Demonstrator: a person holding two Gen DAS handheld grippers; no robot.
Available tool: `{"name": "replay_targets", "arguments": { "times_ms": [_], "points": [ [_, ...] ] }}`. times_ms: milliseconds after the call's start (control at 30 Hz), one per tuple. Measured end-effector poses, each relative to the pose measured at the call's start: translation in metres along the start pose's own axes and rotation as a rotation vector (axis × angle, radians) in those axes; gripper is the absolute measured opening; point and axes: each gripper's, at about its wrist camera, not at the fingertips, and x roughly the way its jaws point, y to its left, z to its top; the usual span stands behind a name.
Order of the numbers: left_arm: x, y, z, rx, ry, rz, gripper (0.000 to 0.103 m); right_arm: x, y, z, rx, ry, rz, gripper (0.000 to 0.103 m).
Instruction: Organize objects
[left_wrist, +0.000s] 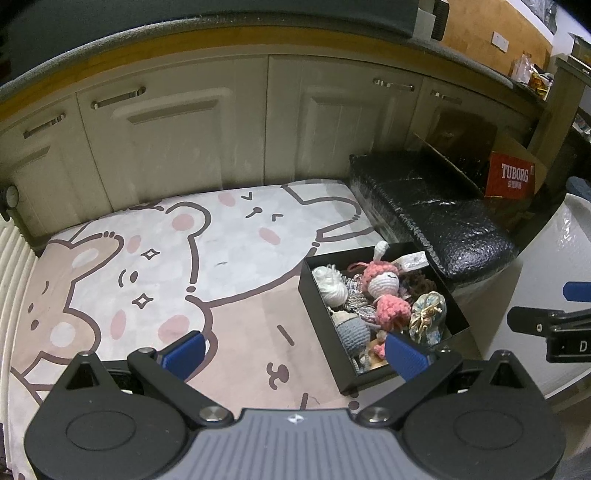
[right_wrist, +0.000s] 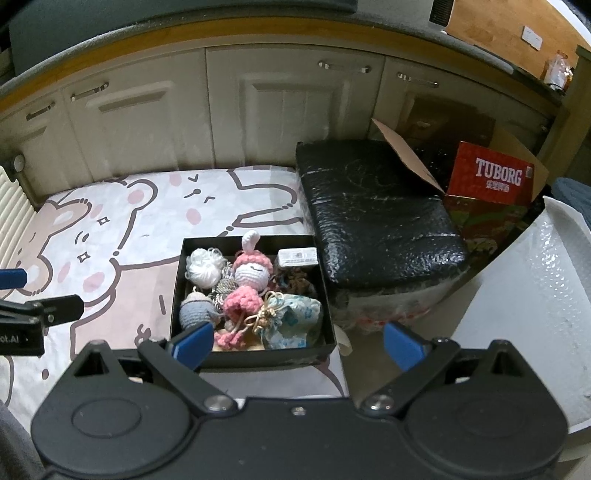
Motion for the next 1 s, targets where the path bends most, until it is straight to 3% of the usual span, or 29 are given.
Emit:
{"name": "replay_targets", "arguments": {
  "times_ms": [1000],
  "points": [
    [-0.0013,0.0028,-0.0004,0.003,0.004,0.005,0.102,0.0006,0.0011,-0.0005,-0.001,0.0,0.002,0.1]
  ]
}}
